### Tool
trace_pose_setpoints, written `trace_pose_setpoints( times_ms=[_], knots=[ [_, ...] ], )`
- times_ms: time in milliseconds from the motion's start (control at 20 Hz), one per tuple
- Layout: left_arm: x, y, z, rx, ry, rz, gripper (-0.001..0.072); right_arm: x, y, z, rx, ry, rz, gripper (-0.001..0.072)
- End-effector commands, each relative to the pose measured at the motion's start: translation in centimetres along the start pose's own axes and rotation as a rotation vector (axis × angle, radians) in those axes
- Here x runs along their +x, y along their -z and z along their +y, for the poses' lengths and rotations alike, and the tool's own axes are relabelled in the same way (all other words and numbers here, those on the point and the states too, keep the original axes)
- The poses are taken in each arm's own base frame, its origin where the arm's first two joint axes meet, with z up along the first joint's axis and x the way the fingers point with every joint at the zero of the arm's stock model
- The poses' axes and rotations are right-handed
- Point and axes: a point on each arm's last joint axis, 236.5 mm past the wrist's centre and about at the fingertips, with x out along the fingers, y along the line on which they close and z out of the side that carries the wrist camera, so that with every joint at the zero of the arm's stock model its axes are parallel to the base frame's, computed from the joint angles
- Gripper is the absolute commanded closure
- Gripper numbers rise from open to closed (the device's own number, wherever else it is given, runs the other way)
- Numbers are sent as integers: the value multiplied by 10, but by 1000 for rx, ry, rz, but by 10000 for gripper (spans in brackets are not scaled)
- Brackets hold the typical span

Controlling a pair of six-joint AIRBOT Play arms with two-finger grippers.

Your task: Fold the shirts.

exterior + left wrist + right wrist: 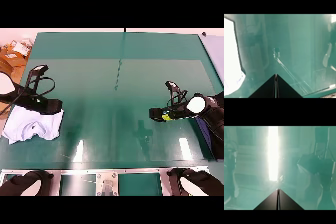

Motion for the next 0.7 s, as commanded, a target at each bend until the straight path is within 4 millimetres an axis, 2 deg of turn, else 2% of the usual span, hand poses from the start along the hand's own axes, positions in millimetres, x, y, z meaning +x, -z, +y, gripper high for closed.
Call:
trace_pose_setpoints(
  times_ms=[0, 450, 500, 650],
  knots=[
    [0, 0, 0, 1, 0, -1, 685, 0, 0, 0, -1, -1, 0, 697],
    [0, 0, 0, 1, 0, -1, 685, 0, 0, 0, 0, -1, 0, 697],
    [0, -4, 0, 1, 0, -17, 685, 0, 0, 0, -1, -1, 0, 697],
    [-3, -34, 0, 1, -1, -143, 685, 0, -3, 1, 0, -3, -11, 697]
  ],
)
